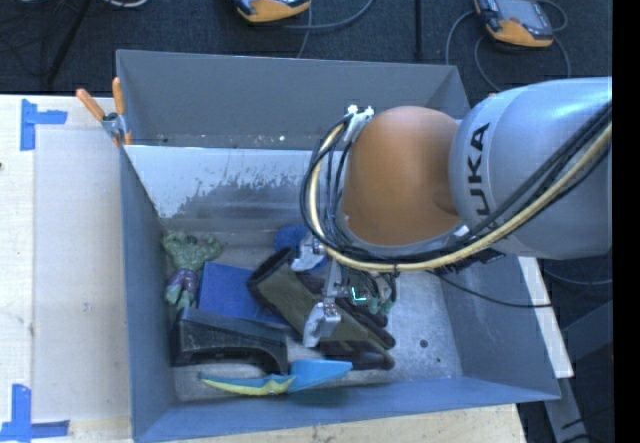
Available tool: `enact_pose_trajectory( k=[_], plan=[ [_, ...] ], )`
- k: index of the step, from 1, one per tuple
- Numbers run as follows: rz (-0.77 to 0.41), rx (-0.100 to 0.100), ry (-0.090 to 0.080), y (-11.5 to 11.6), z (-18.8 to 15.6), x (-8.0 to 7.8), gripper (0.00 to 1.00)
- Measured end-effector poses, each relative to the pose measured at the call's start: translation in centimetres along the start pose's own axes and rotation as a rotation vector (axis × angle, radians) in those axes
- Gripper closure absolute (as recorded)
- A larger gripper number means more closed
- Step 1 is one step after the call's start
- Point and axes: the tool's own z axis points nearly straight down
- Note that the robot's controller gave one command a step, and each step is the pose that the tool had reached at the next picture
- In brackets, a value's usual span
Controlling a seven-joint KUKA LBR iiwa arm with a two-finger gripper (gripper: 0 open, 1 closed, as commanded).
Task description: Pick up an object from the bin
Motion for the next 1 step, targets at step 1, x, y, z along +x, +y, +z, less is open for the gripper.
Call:
enact_pose_trajectory(
  k=[1],
  plan=[
    [0.003,-0.001,-0.008,-0.05,-0.4,-0.18,0.0]
  ],
)
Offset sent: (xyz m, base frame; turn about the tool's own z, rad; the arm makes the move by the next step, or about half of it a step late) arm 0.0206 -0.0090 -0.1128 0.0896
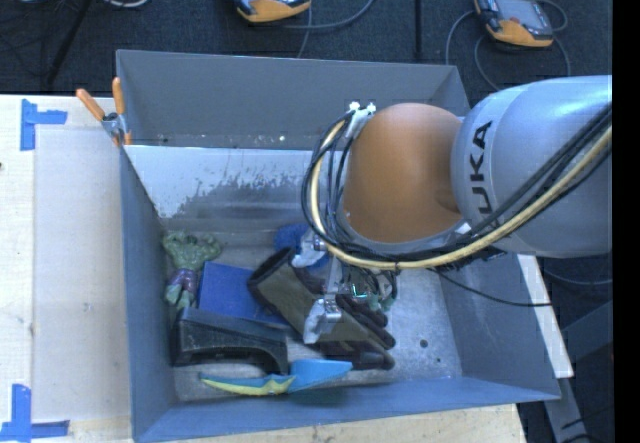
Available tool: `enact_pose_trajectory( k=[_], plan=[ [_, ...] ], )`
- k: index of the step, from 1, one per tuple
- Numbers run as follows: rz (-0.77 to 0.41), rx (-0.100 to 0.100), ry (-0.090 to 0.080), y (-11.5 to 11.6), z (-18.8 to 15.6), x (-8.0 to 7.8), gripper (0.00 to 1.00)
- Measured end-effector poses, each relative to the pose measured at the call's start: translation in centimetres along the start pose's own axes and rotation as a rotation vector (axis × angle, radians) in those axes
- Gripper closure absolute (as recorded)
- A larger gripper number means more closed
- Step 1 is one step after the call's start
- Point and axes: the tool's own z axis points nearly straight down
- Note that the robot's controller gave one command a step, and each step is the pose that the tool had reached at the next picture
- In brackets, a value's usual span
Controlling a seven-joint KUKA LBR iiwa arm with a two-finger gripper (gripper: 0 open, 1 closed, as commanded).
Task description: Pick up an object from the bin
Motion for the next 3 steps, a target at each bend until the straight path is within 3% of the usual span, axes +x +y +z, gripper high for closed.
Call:
enact_pose_trajectory(
  k=[1,2,3],
  plan=[
    [0.082,-0.006,0.003,-0.4,10.3,-2.3,1.0],
    [0.083,-0.007,0.003,-0.4,10.3,-2.3,1.0],
    [0.084,0.001,0.007,-0.6,7.4,-2.6,1.0]
  ],
)
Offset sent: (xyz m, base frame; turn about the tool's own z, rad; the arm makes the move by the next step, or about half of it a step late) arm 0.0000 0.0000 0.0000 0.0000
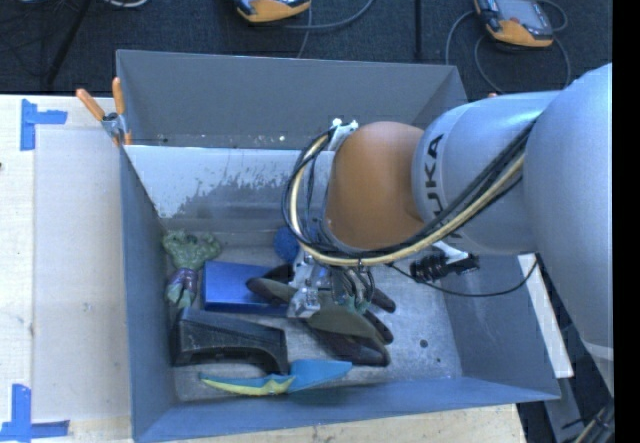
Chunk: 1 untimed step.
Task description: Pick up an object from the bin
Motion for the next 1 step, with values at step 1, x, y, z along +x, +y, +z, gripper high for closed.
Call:
enact_pose_trajectory(
  k=[1],
  plan=[
    [0.009,-0.003,-0.013,-0.47,-2.94,0.68,1.0]
  ],
)
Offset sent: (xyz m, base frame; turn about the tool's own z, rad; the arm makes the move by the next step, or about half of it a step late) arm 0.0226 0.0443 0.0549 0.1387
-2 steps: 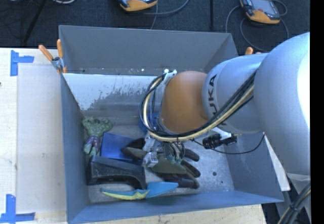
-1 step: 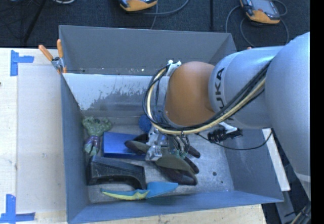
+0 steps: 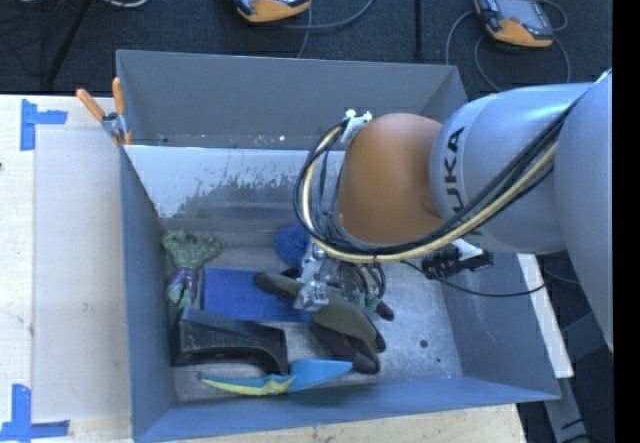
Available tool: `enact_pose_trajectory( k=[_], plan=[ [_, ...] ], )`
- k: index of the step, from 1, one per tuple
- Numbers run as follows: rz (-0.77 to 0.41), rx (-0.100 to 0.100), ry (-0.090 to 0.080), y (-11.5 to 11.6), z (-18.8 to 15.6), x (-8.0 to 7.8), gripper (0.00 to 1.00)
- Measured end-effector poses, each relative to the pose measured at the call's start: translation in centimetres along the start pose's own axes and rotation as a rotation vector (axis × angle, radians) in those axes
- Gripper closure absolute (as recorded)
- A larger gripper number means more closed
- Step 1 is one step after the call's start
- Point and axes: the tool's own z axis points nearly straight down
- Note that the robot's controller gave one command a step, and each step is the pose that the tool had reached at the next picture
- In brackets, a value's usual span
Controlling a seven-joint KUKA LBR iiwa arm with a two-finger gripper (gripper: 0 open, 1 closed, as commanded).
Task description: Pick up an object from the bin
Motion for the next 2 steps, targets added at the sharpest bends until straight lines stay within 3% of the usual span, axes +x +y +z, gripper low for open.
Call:
enact_pose_trajectory(
  k=[1,2],
  plan=[
    [0.095,0.004,0.009,2.7,-1.1,-1.2,1.0],
    [0.061,-0.001,0.006,4.2,-3.8,-1.5,1.0]
  ],
)
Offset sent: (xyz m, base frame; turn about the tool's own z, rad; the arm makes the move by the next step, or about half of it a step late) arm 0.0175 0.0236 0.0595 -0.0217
